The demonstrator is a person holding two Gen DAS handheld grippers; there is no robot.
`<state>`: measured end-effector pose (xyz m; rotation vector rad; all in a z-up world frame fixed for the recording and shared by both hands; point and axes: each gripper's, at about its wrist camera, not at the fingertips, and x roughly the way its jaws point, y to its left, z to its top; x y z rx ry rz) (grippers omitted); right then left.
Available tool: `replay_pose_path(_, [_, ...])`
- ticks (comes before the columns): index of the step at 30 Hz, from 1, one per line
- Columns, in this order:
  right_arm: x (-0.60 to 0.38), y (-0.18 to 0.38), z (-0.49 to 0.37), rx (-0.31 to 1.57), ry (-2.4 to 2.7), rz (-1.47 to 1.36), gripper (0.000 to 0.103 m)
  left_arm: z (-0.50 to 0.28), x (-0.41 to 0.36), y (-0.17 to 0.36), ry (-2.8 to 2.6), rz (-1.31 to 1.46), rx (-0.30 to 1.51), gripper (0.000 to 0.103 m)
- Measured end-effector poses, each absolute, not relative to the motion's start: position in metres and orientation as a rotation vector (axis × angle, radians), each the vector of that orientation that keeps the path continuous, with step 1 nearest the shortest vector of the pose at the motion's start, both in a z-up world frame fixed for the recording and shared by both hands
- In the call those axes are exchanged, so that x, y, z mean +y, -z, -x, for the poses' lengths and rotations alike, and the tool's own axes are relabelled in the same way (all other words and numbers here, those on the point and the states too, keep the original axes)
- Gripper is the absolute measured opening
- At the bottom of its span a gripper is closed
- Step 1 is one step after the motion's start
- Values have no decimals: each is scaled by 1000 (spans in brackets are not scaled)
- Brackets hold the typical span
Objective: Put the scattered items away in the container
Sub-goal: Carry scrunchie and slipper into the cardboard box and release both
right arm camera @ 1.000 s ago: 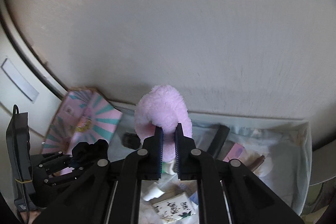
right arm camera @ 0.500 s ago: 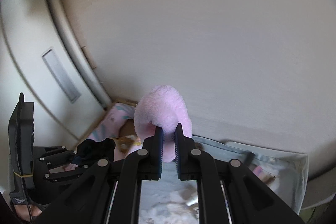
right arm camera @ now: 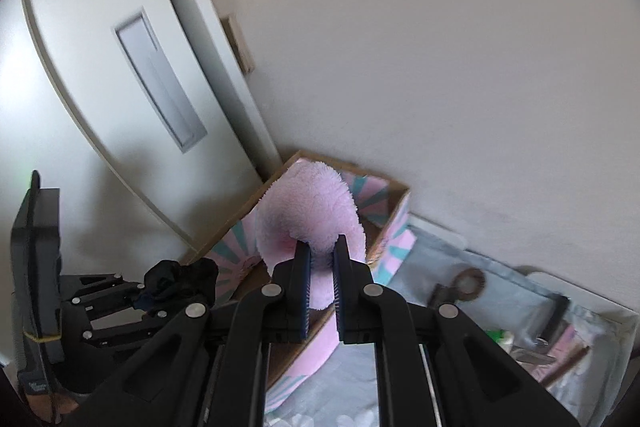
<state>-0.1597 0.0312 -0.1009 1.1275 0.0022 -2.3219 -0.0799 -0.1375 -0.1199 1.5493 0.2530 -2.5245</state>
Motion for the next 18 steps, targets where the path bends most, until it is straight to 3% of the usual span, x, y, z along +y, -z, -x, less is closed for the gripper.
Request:
replay_pose_path(15, [-22,135,201,91,2293,-1222,9,97,-143,145,2519,-1630,264,12])
replay_pose_path(17, [-26,136,202,114,2299,-1220,9,99,-143,145,2528,-1630,265,16])
replay_pose_path(18, [-27,137,203,123,2299,-1222,9,99,-142,144,2533,-1623,256,30])
